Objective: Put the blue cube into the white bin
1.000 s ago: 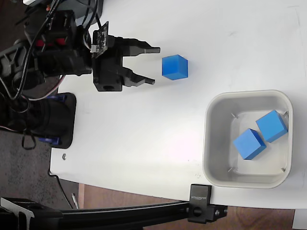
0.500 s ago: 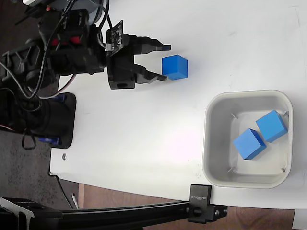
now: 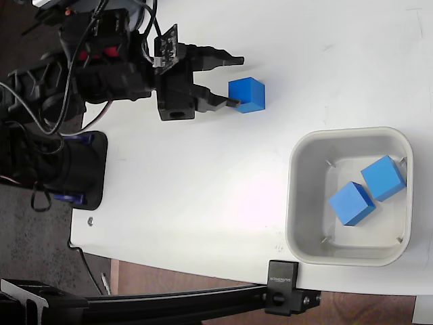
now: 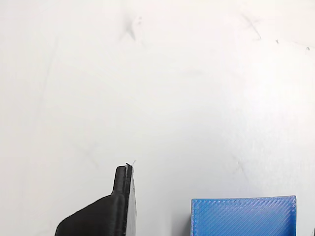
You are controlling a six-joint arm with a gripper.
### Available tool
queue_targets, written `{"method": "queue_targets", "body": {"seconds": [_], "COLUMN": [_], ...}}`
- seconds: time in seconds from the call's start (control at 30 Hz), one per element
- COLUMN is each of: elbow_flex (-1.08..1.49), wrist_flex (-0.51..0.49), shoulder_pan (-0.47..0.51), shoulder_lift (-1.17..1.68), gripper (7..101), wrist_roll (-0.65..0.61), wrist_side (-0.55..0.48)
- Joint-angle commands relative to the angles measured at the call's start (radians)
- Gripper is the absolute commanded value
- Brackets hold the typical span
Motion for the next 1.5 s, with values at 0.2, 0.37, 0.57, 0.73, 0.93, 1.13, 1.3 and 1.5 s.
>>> {"method": "queue_targets", "body": {"seconds": [0.2,0.37,0.57,0.73,0.93,1.13,1.3,1.5], "elbow_flex": [-0.021,0.0,0.018,0.034,0.038,0.043,0.054,0.064], "wrist_flex": [-0.034,-0.055,-0.067,-0.087,-0.11,-0.118,-0.135,-0.158], "shoulder_pan": [0.009,0.012,0.018,0.032,0.048,0.06,0.06,0.06], "shoulder_lift": [0.014,0.009,0.011,0.006,-0.012,-0.018,-0.025,-0.044], "gripper": [100.3,100.3,100.3,100.3,100.3,100.3,100.3,100.3], "wrist_roll": [-0.005,0.0,0.002,-0.003,-0.009,-0.017,-0.012,-0.006], "wrist_side": [-0.014,-0.017,-0.023,-0.04,-0.058,-0.069,-0.072,-0.074]}}
